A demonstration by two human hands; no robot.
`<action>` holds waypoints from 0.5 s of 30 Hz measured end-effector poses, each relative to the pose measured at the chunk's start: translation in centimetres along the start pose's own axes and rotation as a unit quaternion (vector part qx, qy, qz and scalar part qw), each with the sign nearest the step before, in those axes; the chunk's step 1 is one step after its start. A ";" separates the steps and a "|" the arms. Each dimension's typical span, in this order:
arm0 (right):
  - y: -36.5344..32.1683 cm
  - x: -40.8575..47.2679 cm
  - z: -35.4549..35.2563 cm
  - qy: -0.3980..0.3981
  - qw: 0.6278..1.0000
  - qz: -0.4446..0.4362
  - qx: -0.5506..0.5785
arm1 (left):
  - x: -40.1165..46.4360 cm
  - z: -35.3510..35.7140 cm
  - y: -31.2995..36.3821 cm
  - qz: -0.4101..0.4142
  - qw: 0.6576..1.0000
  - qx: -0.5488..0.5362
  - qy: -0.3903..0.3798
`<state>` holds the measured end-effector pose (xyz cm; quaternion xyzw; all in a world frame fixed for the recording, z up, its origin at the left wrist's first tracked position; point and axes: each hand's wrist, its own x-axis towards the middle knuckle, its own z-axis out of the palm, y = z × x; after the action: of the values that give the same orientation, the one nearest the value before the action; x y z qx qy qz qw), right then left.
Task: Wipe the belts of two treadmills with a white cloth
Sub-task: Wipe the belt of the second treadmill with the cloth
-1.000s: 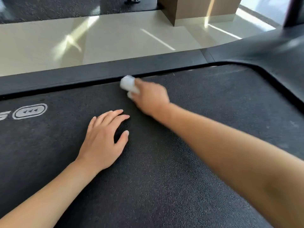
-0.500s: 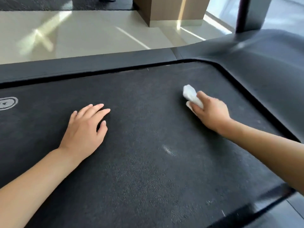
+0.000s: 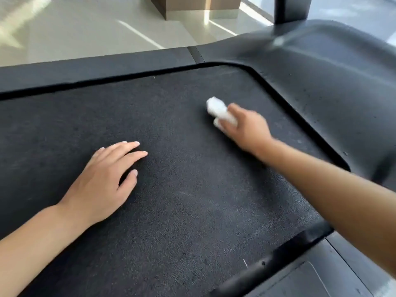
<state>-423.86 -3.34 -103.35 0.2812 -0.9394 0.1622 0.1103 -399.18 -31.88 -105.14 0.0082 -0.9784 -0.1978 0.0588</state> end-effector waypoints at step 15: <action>-10.0 -12.9 -1.8 -0.204 0.885 -0.389 0.152 | 6.9 0.9 -0.1 0.016 1.000 0.002 0.020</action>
<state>-407.48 -4.19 -103.14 0.6646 -0.7200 0.1859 -0.0739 -406.09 -31.92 -105.24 -0.0038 -0.9775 -0.1946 0.0819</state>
